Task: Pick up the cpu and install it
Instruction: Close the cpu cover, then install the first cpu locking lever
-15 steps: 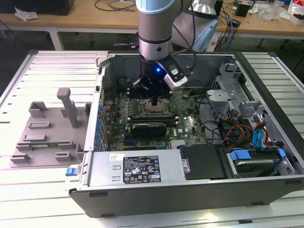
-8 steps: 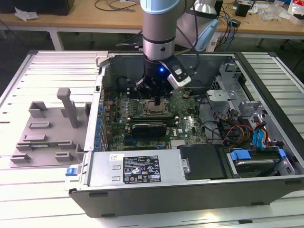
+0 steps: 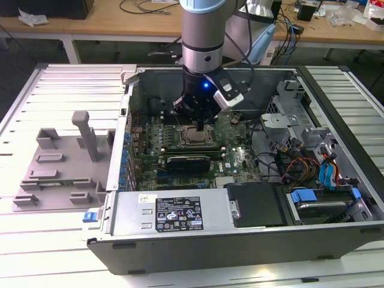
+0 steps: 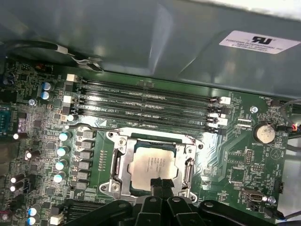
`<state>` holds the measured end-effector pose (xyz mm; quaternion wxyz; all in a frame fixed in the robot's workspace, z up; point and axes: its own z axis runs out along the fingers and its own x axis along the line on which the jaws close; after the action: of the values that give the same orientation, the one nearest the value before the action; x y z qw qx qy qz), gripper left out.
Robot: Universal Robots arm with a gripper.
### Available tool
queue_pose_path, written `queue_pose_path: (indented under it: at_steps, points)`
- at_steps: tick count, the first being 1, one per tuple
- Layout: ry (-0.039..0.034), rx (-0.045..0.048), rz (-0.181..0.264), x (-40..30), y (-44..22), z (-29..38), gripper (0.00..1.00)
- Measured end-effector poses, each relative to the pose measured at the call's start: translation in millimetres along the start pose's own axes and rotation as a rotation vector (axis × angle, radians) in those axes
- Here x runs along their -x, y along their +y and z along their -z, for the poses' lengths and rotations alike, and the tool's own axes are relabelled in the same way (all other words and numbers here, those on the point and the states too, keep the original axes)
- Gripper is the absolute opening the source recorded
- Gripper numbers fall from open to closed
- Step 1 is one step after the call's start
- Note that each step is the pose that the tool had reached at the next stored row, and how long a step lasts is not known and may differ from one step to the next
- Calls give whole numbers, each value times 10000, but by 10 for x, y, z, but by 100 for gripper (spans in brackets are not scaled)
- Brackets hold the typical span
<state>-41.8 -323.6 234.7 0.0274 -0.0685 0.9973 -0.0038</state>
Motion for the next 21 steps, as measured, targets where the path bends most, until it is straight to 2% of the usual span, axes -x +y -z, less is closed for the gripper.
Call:
queue_pose_path:
  at_steps: [2,6,8,11,21]
  points:
    - [-31,-5,-9,3,-1,59,11]
    - [-39,-8,-27,-1,0,64,11]
    - [-37,-19,-230,-36,5,65,11]
    - [-33,-35,-506,-33,4,123,11]
    - [-34,-35,-515,-33,4,125,11]
